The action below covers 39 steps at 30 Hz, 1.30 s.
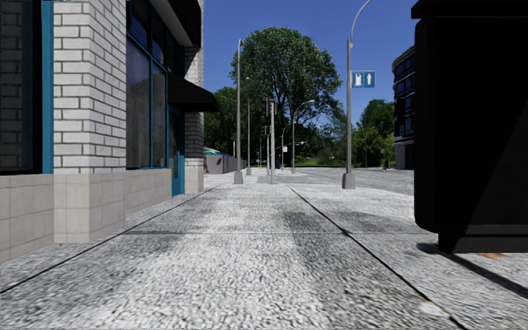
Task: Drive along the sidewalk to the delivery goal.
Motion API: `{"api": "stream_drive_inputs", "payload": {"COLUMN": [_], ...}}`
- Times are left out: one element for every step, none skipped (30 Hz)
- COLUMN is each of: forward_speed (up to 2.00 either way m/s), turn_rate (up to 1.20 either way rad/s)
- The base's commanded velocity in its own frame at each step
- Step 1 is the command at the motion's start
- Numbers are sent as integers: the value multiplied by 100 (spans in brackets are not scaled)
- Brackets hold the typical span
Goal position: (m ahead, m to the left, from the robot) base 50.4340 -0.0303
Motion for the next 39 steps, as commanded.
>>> {"api": "stream_drive_inputs", "payload": {"forward_speed": [200, 200, 200, 200, 200, 200, 200, 200, 200, 200, 200, 200, 200, 200, 200, 200, 200, 200, 200, 200, 200, 200, 200, 200, 200, 200, 200, 200, 200, 200, 200, 200, 200, 200, 200, 200, 200, 200, 200], "turn_rate": [0, 0, 0, 0, 0, 0, 0, 0, 0, 0, 0, 0, 0, 0, 0, 0, 0, 0, 0, 0, 0, 0, 0, 0, 0, 0, 0, 0, 0, 0, 0, 0, 0, 0, 0, 0, 0, 0, 0]}}
